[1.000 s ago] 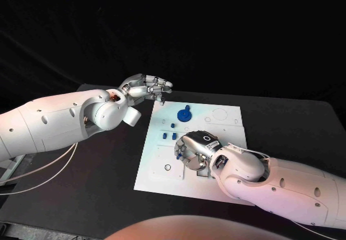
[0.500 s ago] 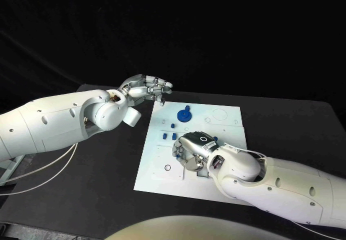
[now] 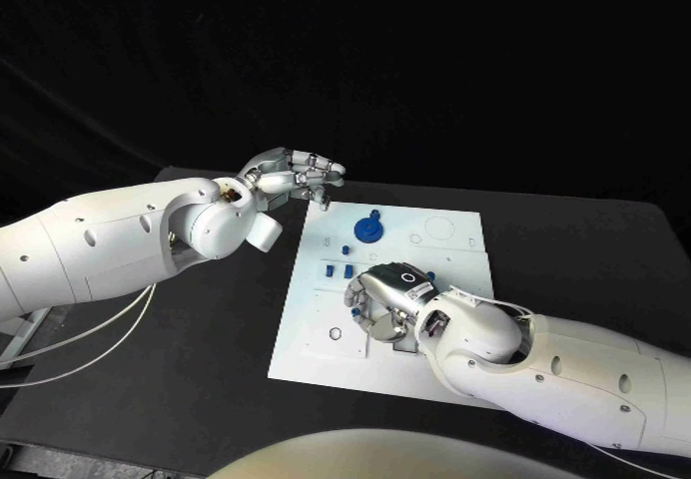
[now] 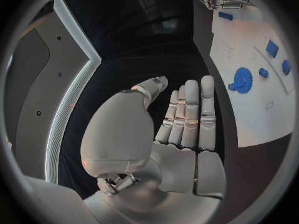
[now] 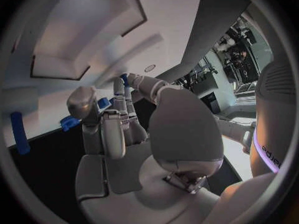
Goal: Assemble the parts on the task board
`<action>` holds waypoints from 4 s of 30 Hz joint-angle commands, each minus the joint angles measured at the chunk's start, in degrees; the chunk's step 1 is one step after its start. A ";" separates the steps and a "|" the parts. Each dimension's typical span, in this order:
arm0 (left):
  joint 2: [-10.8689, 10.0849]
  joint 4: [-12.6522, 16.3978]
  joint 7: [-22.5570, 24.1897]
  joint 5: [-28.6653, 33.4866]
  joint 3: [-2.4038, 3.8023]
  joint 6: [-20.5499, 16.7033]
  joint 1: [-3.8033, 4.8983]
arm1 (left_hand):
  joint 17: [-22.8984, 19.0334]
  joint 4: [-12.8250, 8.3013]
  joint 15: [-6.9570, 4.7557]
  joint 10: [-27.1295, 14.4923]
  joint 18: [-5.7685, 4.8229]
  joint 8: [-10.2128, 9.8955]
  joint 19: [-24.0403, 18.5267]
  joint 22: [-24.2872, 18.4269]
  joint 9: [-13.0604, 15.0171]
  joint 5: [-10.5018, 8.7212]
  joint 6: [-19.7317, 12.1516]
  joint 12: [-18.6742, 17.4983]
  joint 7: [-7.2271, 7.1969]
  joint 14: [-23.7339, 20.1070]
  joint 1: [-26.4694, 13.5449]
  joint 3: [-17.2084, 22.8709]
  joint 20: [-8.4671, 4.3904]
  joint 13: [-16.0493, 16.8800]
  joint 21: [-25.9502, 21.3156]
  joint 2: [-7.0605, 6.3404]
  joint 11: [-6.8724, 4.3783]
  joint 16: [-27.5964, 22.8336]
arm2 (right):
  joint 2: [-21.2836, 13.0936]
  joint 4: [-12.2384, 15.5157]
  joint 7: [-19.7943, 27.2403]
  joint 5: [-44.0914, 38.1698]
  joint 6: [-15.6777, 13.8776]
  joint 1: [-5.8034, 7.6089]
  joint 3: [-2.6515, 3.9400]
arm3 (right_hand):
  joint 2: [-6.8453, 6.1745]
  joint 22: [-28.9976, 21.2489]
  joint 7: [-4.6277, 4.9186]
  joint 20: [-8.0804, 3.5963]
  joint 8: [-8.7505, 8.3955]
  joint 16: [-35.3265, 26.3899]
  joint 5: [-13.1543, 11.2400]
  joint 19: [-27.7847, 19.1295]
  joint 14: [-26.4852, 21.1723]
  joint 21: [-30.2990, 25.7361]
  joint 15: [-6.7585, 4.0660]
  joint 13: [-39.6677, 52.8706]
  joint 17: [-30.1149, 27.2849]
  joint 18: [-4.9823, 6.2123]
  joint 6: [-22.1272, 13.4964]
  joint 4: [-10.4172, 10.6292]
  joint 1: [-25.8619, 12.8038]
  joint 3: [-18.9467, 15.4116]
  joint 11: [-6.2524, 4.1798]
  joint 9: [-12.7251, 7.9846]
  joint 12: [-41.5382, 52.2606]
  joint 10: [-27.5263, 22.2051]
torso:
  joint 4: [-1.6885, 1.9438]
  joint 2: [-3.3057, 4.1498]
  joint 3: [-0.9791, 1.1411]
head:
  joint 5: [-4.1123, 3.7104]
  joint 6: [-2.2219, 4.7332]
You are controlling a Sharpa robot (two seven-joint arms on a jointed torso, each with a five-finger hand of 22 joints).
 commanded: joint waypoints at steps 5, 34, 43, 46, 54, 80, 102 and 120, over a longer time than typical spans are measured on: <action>0.06 -0.13 0.03 0.37 0.03 0.78 0.06 | -0.10 -0.07 0.05 -0.37 0.60 0.44 -0.13 -0.20 0.13 -0.42 -0.87 0.11 -0.03 -0.30 -0.41 -0.44 0.37 -0.06 -0.29 0.08 0.06 0.01 | -1.73 1.18 -1.15 -0.36 -3.92 -0.12 -0.12 | -0.95 -1.38 0.25 0.57 -1.14 -0.89 0.52 -1.53 2.36 -3.15 0.80 0.15 0.72 0.70 -1.93 0.06 -1.05 -3.53 0.63 -0.69 0.93 -3.74 | -0.03 -0.02 0.09 | -0.11 0.28; -0.22 -0.31 -0.06 0.38 -0.23 1.72 0.05 | -0.17 -0.05 0.06 -0.44 0.62 0.85 -0.08 -0.39 0.28 -0.66 -1.26 0.25 -0.02 -0.32 -0.40 -0.58 0.42 -0.06 -0.41 0.21 0.06 0.11 | -17.05 5.94 -0.92 8.53 6.89 8.37 0.97 | 2.16 -4.16 0.79 2.48 -2.30 -2.43 0.37 -4.26 0.12 -11.57 2.82 -3.88 -3.01 1.72 -7.34 17.64 14.74 -37.90 2.87 -4.70 6.37 -16.47 | -0.13 0.05 0.07 | -1.84 1.44; -0.27 -0.22 -0.13 0.38 -0.24 1.92 0.05 | -0.18 -0.06 0.06 -0.44 0.62 0.91 -0.07 -0.41 0.31 -0.63 -1.29 0.26 -0.02 -0.32 -0.38 -0.57 0.42 -0.06 -0.42 0.24 0.06 0.12 | -15.88 4.46 -0.23 8.48 6.50 8.15 0.86 | 4.64 -3.24 0.99 1.90 -0.43 -1.95 -0.76 -2.42 0.95 -9.78 2.07 -4.67 -2.22 1.45 -5.80 17.33 17.42 -34.11 2.05 -5.00 8.54 -14.33 | 0.04 0.07 -0.01 | -1.83 1.23; -0.36 -0.19 -0.17 0.38 -0.24 1.94 0.05 | -0.18 -0.06 0.06 -0.44 0.62 0.91 -0.07 -0.41 0.31 -0.63 -1.29 0.26 -0.02 -0.32 -0.38 -0.57 0.42 -0.06 -0.42 0.24 0.06 0.12 | -15.37 4.11 -0.03 8.78 6.11 7.94 0.84 | 5.68 -2.50 1.26 1.40 0.10 -1.68 -1.64 -1.10 1.62 -8.28 1.59 -5.04 -1.60 1.16 -4.70 17.12 18.18 -31.65 1.59 -5.45 9.25 -11.98 | 0.05 0.05 0.02 | -1.74 1.18; -0.48 -0.12 -0.25 0.38 -0.24 1.99 0.05 | -0.20 -0.05 0.06 -0.44 0.63 1.03 -0.05 -0.45 0.35 -0.58 -1.35 0.31 -0.02 -0.33 -0.36 -0.58 0.42 -0.06 -0.44 0.30 0.06 0.15 | -14.43 3.38 0.20 8.99 5.96 7.61 0.79 | 6.08 -1.11 0.88 0.80 0.37 -1.78 -4.23 0.75 2.18 -6.05 1.00 -6.62 -1.47 0.65 -1.83 17.14 18.37 -23.84 1.12 -7.09 7.28 -6.97 | -0.05 0.03 -0.02 | -1.59 1.09; -0.64 -0.09 -1.11 0.17 -0.24 2.76 0.06 | -0.23 -0.10 0.05 -0.46 0.63 1.19 -0.02 -0.50 0.40 -0.55 -1.49 0.36 -0.02 -0.35 -0.30 -0.61 0.42 -0.07 -0.47 0.31 0.05 0.17 | -13.36 2.27 -1.35 3.56 7.61 6.95 0.67 | 1.82 1.45 -0.05 0.03 0.87 -1.10 -4.24 1.94 2.61 -3.59 0.28 -7.57 -0.28 0.19 2.94 12.87 14.97 -6.38 0.22 -6.95 1.07 -0.07 | -0.06 -0.03 0.03 | -1.54 0.77; -0.41 -0.31 -1.39 0.15 -0.24 2.97 0.05 | -0.28 0.09 0.10 -0.52 0.62 1.44 0.00 -0.61 0.48 -0.57 -1.75 0.43 0.04 -0.38 -0.54 -0.74 0.45 -0.08 -0.53 0.42 0.10 0.22 | -14.31 5.33 -2.24 0.00 1.64 7.27 0.83 | 2.70 4.18 -1.46 -1.54 3.04 -0.58 -4.86 3.24 2.95 0.20 -1.49 -4.80 0.64 -0.37 6.11 5.57 13.13 -1.46 -1.91 -4.31 3.01 6.47 | -0.07 -0.12 -0.02 | -1.21 0.95; 0.28 -0.77 -1.33 0.16 -0.25 3.07 0.04 | -0.33 0.29 0.12 -0.57 0.62 1.68 0.03 -0.72 0.56 -0.53 -1.99 0.50 0.05 -0.38 -0.73 -0.82 0.48 -0.09 -0.59 0.61 0.11 0.30 | -11.90 12.90 -0.66 3.00 0.38 7.83 1.37 | 2.79 4.43 -1.41 -1.62 2.91 -0.56 -4.46 3.27 2.98 0.37 -1.49 -4.50 0.67 -0.42 5.91 4.81 12.53 -0.91 -1.83 -4.07 2.73 6.24 | -0.09 -0.09 0.06 | -0.79 1.25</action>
